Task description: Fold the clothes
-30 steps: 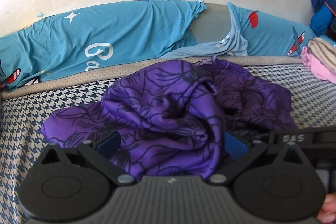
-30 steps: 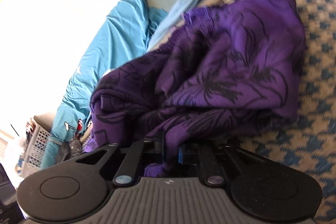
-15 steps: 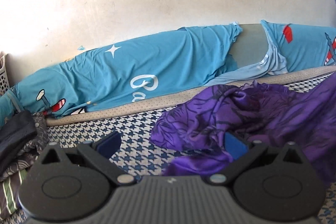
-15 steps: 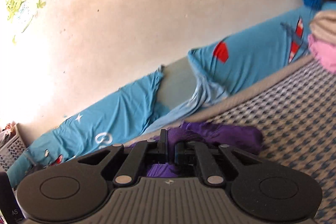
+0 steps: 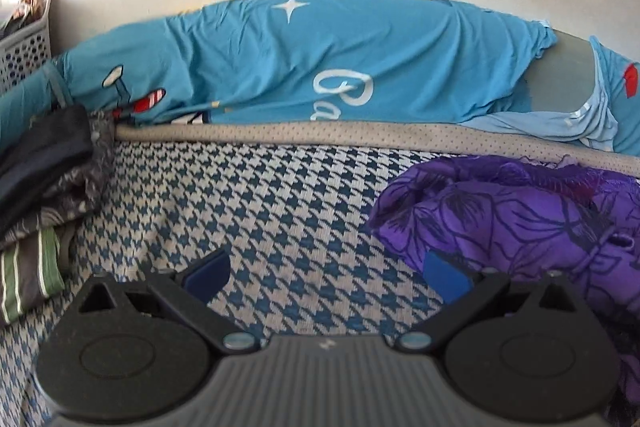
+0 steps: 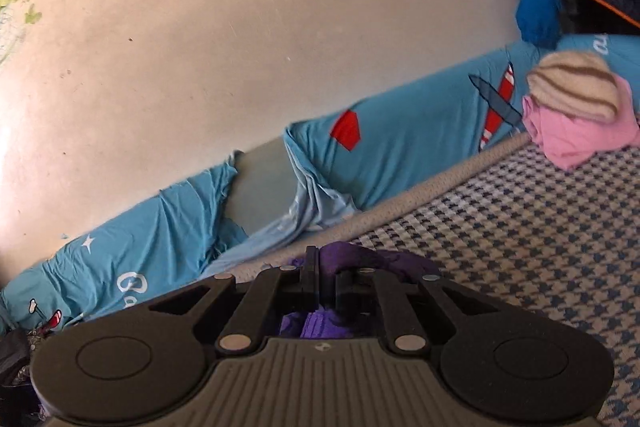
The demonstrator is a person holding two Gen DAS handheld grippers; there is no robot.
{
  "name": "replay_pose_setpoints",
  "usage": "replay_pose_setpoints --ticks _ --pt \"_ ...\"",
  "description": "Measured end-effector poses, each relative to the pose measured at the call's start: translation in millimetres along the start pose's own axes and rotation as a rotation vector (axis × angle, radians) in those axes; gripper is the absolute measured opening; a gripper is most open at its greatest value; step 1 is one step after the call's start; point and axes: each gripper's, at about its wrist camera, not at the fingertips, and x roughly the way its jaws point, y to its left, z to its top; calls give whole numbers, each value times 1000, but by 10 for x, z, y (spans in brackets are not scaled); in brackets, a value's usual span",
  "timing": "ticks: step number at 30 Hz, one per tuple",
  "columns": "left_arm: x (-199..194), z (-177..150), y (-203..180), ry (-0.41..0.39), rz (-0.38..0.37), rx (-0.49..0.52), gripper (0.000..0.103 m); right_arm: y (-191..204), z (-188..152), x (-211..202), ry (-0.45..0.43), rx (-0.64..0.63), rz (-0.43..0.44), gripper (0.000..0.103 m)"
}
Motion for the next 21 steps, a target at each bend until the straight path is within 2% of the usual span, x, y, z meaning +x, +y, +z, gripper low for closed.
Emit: replay_pose_setpoints --ticks 2,4,6,8,15,18,21 --pt "29 -19 34 19 -6 -16 103 -57 1 15 11 18 -10 12" --pt "1 -60 -16 6 4 15 103 -96 5 -9 24 35 -14 15" --pt "-27 -101 -66 -7 14 46 103 -103 8 -16 30 35 -15 23" --pt "-38 -153 -150 -11 2 90 103 -103 -5 -24 39 27 -32 24" --pt "-163 -317 -381 -38 -77 213 103 -149 -44 -76 72 58 -16 40" --pt "-258 -393 -387 -43 -121 231 103 -163 -92 -138 81 64 -13 45" --pt "-345 -490 -320 -15 -170 197 103 -176 -145 -198 96 71 -14 51"
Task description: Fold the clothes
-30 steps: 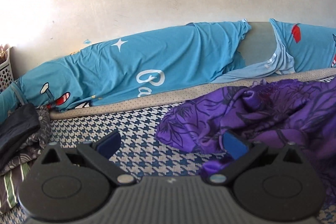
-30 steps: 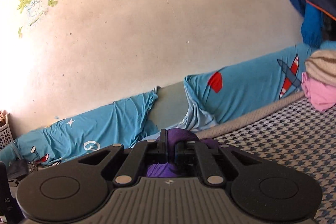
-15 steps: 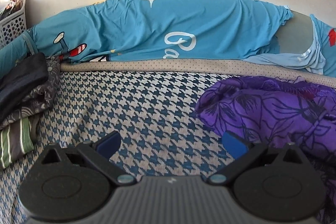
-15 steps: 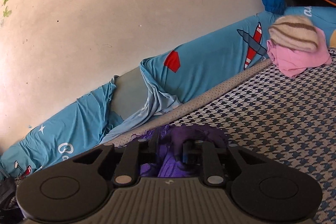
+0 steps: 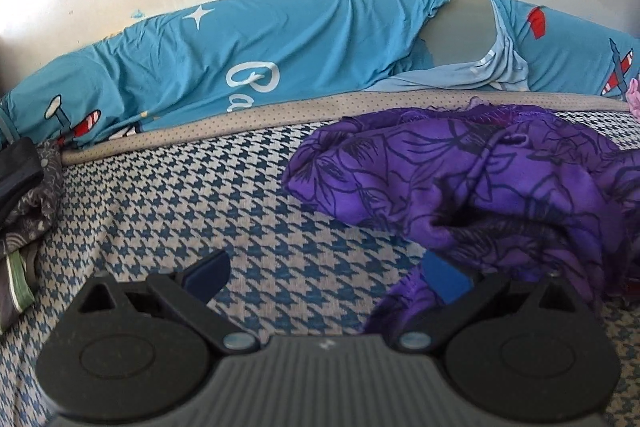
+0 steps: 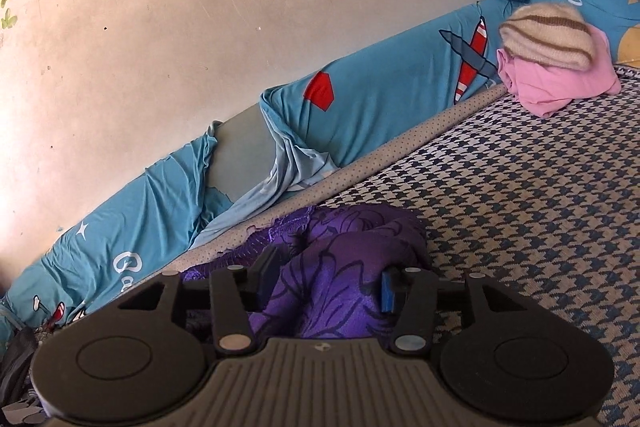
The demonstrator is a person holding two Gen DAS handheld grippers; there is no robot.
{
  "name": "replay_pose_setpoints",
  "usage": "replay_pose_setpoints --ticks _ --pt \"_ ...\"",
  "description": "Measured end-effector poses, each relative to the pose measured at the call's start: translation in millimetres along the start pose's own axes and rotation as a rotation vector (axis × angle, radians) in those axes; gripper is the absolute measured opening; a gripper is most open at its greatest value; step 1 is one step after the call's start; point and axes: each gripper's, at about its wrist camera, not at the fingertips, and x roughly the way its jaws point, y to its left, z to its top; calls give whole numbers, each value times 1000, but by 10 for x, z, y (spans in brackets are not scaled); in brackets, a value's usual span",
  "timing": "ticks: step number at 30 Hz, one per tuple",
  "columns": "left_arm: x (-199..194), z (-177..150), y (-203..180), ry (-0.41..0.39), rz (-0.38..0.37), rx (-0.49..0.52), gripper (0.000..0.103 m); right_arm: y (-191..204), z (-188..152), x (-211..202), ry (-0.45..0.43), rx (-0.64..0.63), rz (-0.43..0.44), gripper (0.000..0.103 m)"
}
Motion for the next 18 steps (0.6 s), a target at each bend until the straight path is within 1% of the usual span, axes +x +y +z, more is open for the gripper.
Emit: replay_pose_setpoints --ticks 2,4,9,13,18 --pt "-59 -80 23 13 -34 -28 103 -14 -30 -58 -4 3 -2 53" --pt "-113 -157 20 19 -56 -35 103 -27 -60 -118 -8 5 -4 55" --pt "-143 -309 18 47 -73 -35 103 -96 -135 -331 -35 30 -20 62" --pt "-131 -391 -4 56 -73 -34 103 -130 -230 -417 -3 44 -14 64" --pt "-91 -453 -16 62 -78 -46 103 -82 -373 -346 62 -28 -22 65"
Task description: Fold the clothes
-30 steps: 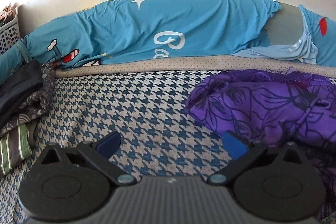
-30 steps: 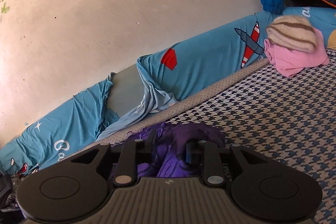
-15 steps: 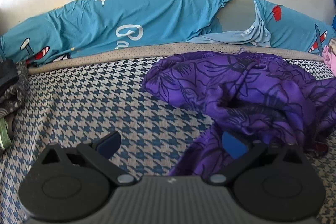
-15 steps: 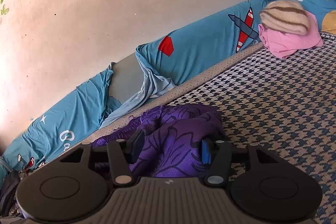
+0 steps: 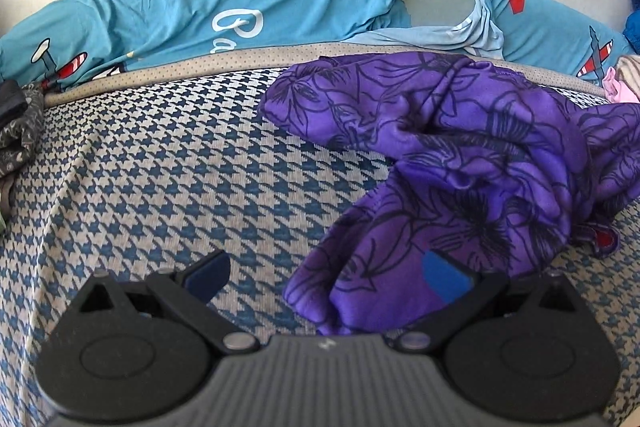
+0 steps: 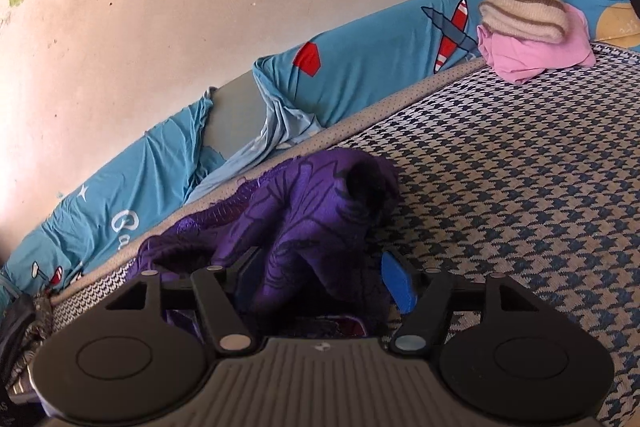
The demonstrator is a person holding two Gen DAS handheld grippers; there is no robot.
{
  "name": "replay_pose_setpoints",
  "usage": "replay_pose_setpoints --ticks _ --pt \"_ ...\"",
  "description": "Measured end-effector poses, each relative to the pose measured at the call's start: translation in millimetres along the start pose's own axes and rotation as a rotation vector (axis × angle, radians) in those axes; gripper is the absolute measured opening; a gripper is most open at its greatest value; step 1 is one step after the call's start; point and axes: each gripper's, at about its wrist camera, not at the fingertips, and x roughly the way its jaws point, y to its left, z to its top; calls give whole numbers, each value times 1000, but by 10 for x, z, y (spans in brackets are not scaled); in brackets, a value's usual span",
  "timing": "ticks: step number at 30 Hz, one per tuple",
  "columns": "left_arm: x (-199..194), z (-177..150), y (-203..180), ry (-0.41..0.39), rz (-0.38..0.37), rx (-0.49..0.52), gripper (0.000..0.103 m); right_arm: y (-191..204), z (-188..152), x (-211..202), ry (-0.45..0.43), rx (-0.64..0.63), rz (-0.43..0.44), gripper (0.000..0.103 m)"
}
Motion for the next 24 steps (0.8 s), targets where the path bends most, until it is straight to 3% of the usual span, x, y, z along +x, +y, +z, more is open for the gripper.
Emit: replay_pose_setpoints --ticks 10,20,22,24 --pt "77 -19 -100 -20 -22 39 103 48 -173 348 85 -51 -55 73" --pt "212 -34 -214 9 -41 57 103 152 -421 758 83 -64 -93 76" --pt "227 -28 -205 15 -45 47 103 282 -502 804 58 -148 -131 75" --pt "243 -27 -201 22 -46 41 103 414 -592 847 38 -234 -169 59"
